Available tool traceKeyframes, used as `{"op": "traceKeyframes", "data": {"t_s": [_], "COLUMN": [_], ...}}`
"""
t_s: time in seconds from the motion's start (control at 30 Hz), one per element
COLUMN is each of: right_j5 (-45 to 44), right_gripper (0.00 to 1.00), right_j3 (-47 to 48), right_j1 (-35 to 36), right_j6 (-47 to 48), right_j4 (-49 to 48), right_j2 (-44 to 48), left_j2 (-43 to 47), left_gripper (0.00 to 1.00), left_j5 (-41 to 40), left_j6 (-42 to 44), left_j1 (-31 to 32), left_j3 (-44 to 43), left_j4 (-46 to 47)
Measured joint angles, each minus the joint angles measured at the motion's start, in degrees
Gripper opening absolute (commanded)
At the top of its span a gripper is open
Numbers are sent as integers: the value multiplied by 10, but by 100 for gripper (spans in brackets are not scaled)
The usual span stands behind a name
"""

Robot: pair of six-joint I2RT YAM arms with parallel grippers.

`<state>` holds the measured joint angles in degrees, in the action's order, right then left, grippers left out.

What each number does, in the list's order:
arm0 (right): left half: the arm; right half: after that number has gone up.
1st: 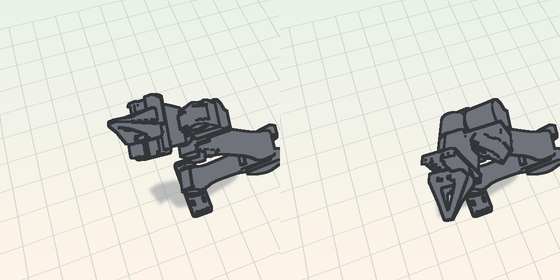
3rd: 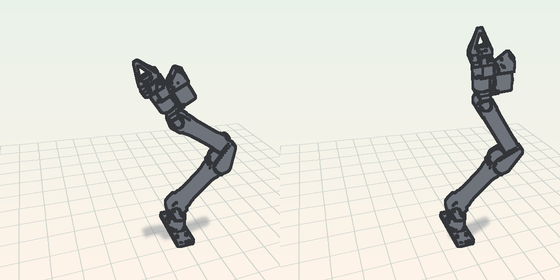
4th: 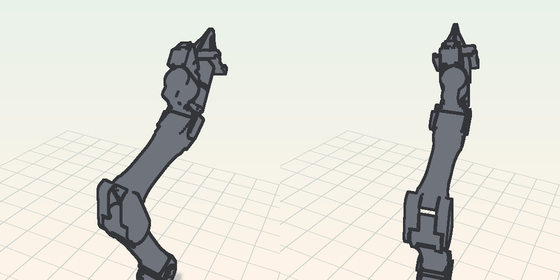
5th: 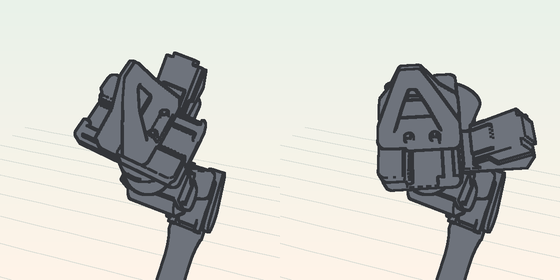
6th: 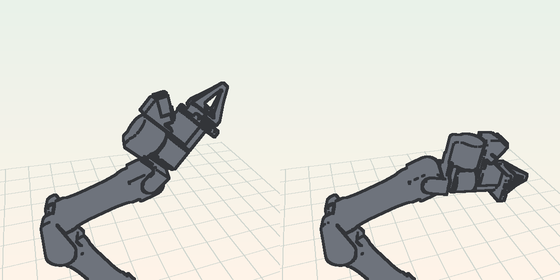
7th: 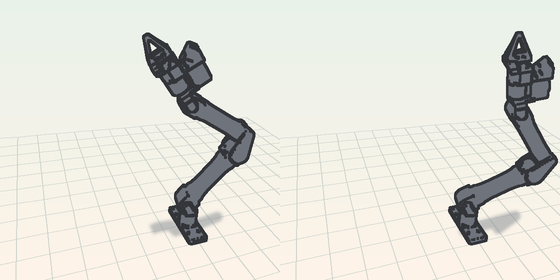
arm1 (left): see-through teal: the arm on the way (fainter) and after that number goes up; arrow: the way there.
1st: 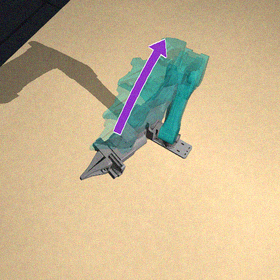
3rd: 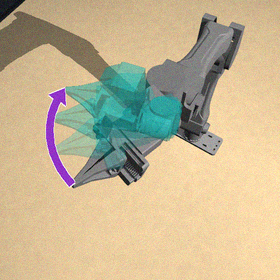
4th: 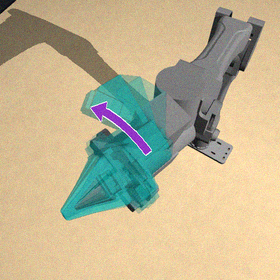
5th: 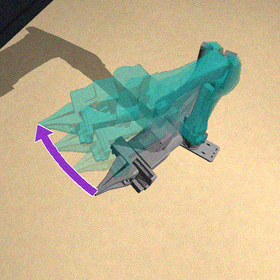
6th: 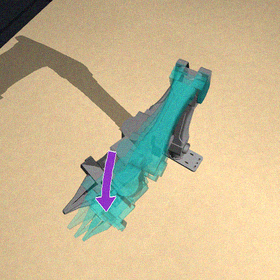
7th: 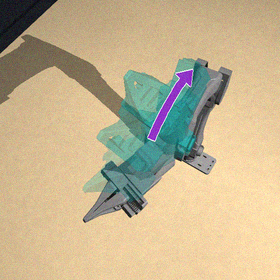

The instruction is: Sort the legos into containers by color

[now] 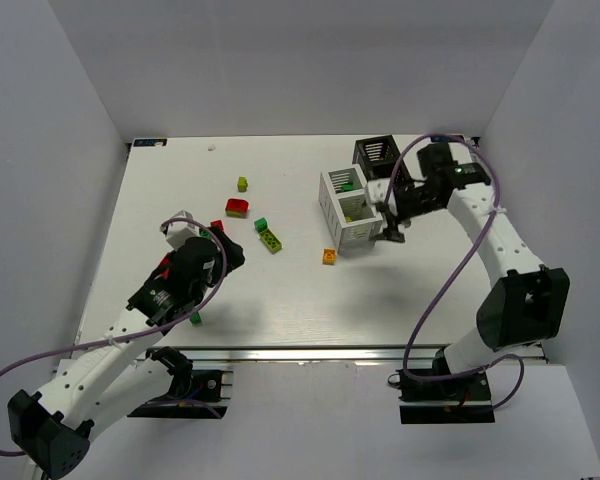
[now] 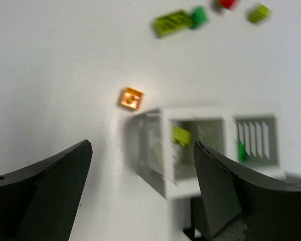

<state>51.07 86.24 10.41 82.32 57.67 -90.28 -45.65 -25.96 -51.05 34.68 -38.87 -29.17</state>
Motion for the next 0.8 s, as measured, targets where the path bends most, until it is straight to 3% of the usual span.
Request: {"op": "traceKeyframes", "data": {"t_s": [0.1, 0.27, 0.53, 0.8], "right_j5": [-16, -90, -222, -316], "right_gripper": [87, 87, 81, 76], "right_j3": [-63, -138, -162, -158], "right_j1": [48, 146, 264, 307], "right_j6": [126, 223, 287, 305], "right_j4": [33, 16, -64, -115], "right_j2": [26, 34, 11, -64], "left_j2": [3, 6, 4, 38], "left_gripper": [95, 95, 95, 95], "left_j5": [-20, -38, -43, -46], "left_j6": [-4, -10, -14, -21], "left_j1": [0, -1, -1, -1], "left_j3": [-5, -10, -16, -16], "left_j4": [-28, -60, -97, -112]}}
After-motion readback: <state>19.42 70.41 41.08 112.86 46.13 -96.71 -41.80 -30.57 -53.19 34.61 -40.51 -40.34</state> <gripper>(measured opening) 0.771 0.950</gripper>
